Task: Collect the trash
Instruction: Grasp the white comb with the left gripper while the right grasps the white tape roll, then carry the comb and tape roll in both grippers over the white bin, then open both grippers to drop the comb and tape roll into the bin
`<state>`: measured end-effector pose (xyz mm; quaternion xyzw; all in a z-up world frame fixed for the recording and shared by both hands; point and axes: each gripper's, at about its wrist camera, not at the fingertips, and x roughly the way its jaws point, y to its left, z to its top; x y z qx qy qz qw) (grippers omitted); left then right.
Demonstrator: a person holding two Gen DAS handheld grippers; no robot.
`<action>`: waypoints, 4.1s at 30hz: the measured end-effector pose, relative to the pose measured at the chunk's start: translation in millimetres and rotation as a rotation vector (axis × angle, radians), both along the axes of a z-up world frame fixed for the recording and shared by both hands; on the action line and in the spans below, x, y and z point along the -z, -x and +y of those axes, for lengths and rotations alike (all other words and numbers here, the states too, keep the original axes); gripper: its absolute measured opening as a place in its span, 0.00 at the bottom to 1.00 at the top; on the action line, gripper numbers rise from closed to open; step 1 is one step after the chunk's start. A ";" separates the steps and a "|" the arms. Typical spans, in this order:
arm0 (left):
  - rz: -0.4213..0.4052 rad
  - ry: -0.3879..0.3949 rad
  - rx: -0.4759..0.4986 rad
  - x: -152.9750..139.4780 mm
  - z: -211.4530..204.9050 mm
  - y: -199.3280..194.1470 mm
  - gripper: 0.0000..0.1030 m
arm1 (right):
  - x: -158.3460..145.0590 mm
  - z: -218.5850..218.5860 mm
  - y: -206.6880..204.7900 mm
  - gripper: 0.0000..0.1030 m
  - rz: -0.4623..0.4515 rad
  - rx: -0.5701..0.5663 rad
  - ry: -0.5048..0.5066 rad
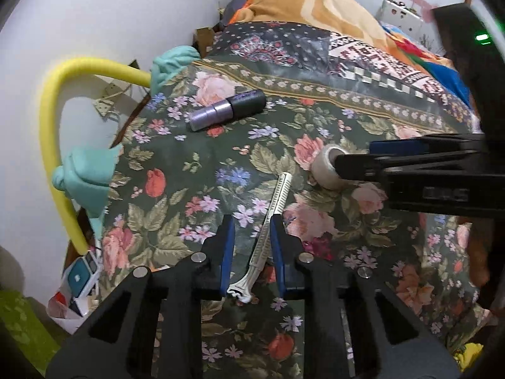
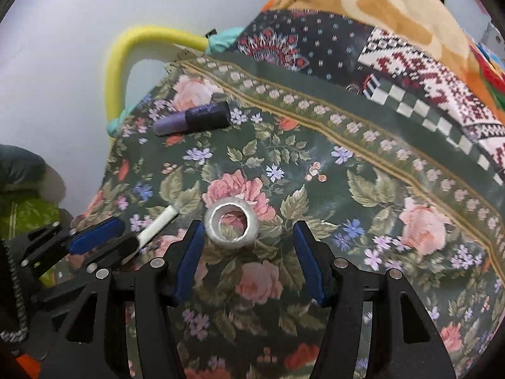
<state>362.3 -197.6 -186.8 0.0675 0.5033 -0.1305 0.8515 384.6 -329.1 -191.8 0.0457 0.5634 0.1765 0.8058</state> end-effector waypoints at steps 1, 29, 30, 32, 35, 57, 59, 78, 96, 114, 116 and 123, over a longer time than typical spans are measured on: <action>0.003 0.001 0.003 0.4 0.0 0.7 0.21 | 3.2 1.7 -0.8 0.52 0.004 -0.003 0.001; -0.028 0.062 -0.068 -41.2 21.2 48.4 0.08 | -26.1 18.4 51.5 0.07 -0.071 -0.087 0.015; -0.034 0.061 -0.071 -45.7 23.6 53.3 0.08 | -31.6 18.1 56.8 0.07 -0.076 -0.086 0.011; -0.048 0.061 -0.084 -54.3 28.4 63.0 0.08 | -45.1 19.7 63.2 0.07 -0.098 -0.092 0.013; -0.068 0.069 -0.109 -67.7 38.8 78.0 0.08 | -71.4 26.5 80.8 0.07 -0.139 -0.103 -0.003; -0.238 0.070 -0.374 -156.6 170.5 243.9 0.08 | -185.1 152.7 222.8 0.07 -0.351 -0.329 -0.086; -0.246 0.065 -0.398 -156.7 181.4 260.0 0.08 | -185.7 166.9 234.3 0.07 -0.344 -0.351 -0.097; -0.021 0.042 -0.553 -45.5 264.2 349.7 0.08 | -98.9 276.1 308.9 0.07 -0.139 -0.511 -0.056; 0.280 0.104 -0.684 95.1 313.0 371.1 0.08 | 30.8 354.7 312.3 0.07 0.169 -0.618 0.124; 0.313 0.120 -0.719 114.0 337.3 362.9 0.17 | 52.5 378.5 301.6 0.36 0.281 -0.649 0.133; 0.301 0.111 -0.709 107.2 334.6 363.2 0.17 | 45.6 375.5 300.8 0.36 0.263 -0.644 0.130; 0.239 0.080 -0.683 72.4 319.5 360.7 0.17 | 9.2 348.0 296.5 0.36 0.180 -0.609 0.093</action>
